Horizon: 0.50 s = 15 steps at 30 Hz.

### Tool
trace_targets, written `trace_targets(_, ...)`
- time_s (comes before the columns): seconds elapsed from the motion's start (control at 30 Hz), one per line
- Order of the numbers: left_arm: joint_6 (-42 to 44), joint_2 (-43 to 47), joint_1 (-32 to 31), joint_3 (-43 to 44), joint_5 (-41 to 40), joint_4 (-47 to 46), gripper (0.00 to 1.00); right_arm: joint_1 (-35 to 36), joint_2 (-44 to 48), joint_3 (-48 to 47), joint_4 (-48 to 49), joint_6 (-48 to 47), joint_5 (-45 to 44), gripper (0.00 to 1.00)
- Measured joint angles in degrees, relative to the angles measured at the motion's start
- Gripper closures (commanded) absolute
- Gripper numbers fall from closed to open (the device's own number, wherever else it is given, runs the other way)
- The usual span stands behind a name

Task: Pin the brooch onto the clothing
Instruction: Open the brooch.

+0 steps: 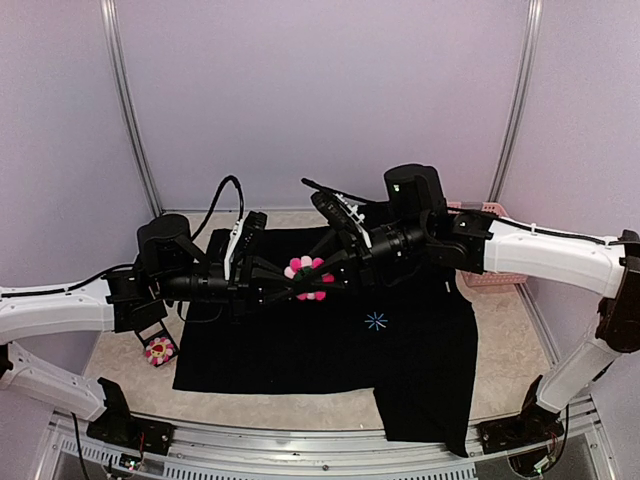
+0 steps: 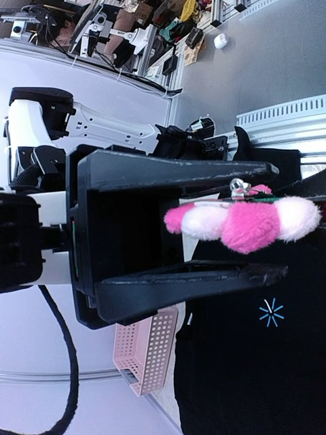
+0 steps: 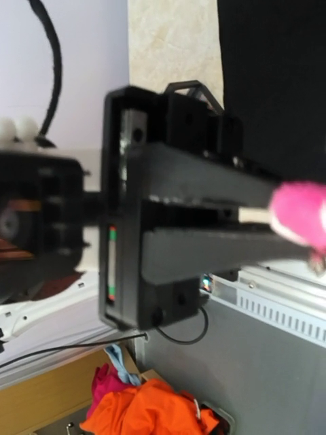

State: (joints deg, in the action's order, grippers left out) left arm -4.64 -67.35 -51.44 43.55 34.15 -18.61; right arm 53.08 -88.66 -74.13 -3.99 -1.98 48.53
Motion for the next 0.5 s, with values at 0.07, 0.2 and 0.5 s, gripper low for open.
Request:
trace_targets(0.07, 0.1, 0.0, 0.2, 0.1, 0.1, 0.4, 1.00, 0.1, 0.0, -0.6, -1.7, -1.1, 0.1, 0.66)
trace_targets(0.2, 0.5, 0.0, 0.4, 0.1, 0.2, 1.4, 1.00, 0.1, 0.0, -1.8, -5.4, -2.7, 0.7, 0.57)
trace_targets(0.5, 1.7, 0.0, 0.4, 1.1, 0.2, 3.4, 1.00, 0.1, -0.7, -5.5, -10.5, -4.7, 2.2, 0.66)
